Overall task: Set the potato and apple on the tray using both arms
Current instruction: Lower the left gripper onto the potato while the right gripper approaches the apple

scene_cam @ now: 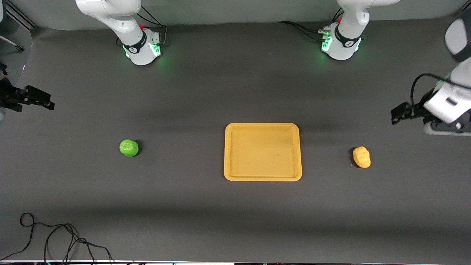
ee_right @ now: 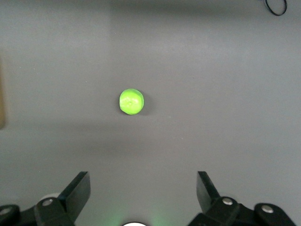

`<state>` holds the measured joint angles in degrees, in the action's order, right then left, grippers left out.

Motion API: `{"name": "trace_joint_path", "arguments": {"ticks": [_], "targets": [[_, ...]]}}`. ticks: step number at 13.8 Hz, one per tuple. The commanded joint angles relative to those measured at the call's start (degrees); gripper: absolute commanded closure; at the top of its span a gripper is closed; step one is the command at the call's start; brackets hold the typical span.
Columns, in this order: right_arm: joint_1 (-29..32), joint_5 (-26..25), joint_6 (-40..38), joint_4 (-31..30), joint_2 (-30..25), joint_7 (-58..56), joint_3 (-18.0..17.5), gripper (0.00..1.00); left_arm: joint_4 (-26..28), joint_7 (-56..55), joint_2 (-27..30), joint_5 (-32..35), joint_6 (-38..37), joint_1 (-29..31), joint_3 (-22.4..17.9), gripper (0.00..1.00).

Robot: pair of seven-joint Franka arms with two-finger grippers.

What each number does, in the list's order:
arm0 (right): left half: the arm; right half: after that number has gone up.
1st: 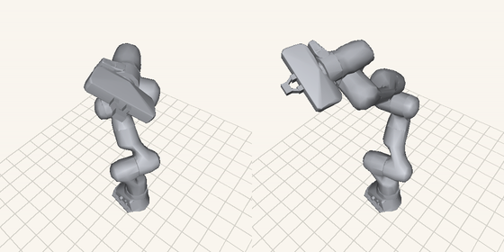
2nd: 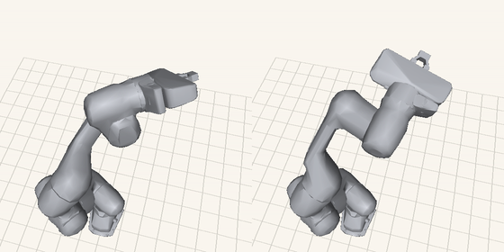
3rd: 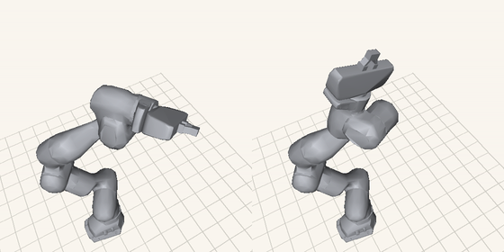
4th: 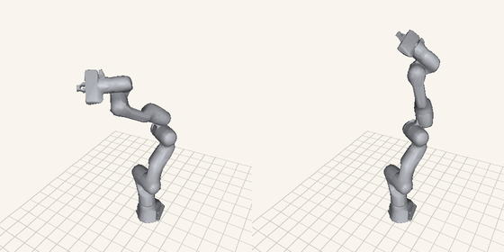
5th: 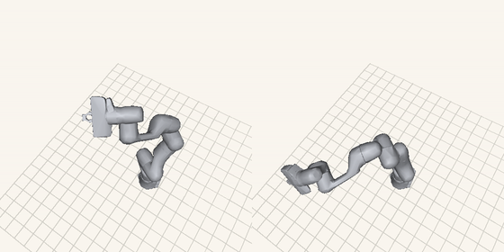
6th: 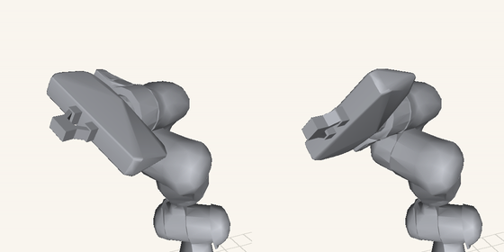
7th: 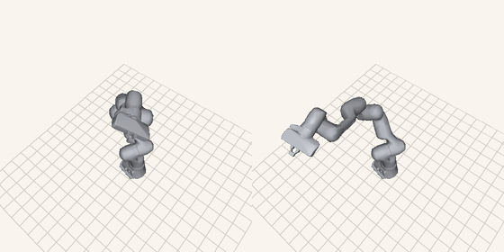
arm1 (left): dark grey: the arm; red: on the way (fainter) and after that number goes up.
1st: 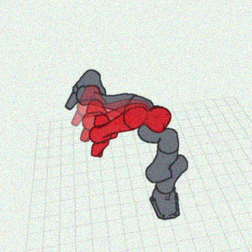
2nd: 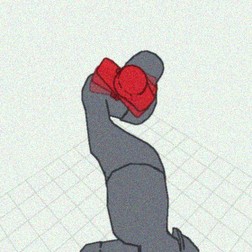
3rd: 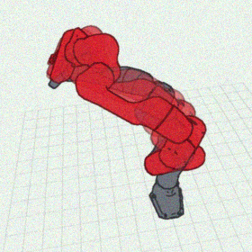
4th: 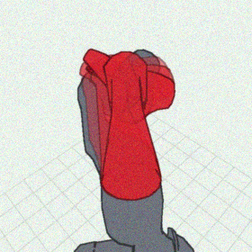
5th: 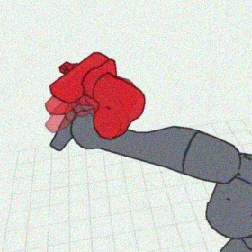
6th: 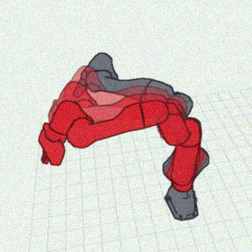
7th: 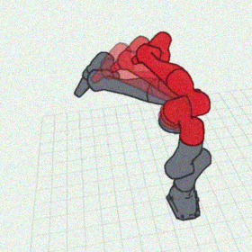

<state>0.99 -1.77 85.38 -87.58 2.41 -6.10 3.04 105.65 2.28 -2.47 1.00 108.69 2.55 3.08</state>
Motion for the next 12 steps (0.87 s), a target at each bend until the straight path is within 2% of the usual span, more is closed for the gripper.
{"name": "trace_joint_path", "arguments": {"ticks": [1, 7, 12], "targets": [[0.3, -0.3, -0.3, 1.5, 3.0, -5.9, 0.1, 0.00, -0.7, -1.5, -5.9, 0.0, 4.0, -0.1, 0.1, 0.00], [-1.2, -0.3, 1.2, 0.4, 4.4, -0.6, -0.1, 0.01, 0.9, -1.5, -19.7, 0.0, 17.1, 0.6, 0.0, 0.00], [-1.2, -0.1, 14.1, -14.6, -0.6, -0.4, 0.7, 0.00, 7.2, -1.6, -23.8, 0.2, 29.4, 0.8, -0.1, 0.00]]}}
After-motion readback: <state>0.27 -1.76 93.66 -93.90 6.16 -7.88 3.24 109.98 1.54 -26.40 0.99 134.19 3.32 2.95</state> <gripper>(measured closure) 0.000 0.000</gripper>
